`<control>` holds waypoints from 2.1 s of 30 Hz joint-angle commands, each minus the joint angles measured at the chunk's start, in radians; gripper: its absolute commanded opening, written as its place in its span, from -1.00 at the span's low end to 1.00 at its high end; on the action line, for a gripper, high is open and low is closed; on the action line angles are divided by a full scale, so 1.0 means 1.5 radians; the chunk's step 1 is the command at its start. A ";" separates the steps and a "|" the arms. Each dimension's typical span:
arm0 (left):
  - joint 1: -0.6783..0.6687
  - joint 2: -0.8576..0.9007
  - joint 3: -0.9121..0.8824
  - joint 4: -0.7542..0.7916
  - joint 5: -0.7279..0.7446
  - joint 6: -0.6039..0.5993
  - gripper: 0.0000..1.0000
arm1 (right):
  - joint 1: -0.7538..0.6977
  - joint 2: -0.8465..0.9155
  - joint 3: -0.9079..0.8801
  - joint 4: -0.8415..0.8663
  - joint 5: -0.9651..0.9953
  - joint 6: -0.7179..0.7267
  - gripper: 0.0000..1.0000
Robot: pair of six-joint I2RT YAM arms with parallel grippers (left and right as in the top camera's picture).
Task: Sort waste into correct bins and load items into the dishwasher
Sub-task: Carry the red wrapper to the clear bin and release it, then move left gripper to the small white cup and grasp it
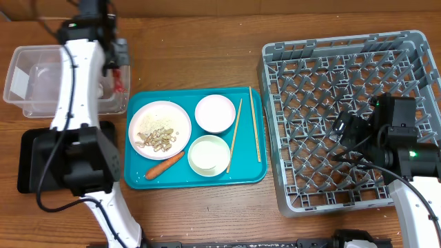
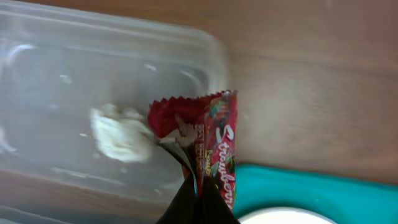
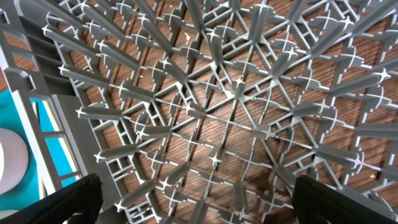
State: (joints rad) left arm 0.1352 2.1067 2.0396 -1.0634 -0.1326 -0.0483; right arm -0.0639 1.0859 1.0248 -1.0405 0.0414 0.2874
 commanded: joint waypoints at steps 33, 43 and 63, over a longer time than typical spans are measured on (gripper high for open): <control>0.034 -0.109 0.040 -0.295 0.072 -0.063 -0.09 | 0.003 -0.004 0.017 0.035 0.007 -0.002 1.00; -0.067 -0.150 0.006 -0.418 0.163 -0.061 -0.38 | 0.003 -0.004 0.017 0.048 0.007 -0.004 1.00; -0.422 -0.447 -0.446 -0.182 -0.006 -0.397 0.08 | 0.003 -0.004 0.017 -0.003 0.004 -0.001 1.00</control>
State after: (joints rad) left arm -0.4759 1.4017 1.4899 -1.4097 -0.1127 -0.5632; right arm -0.0635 1.0859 1.0252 -1.0454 0.0414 0.2874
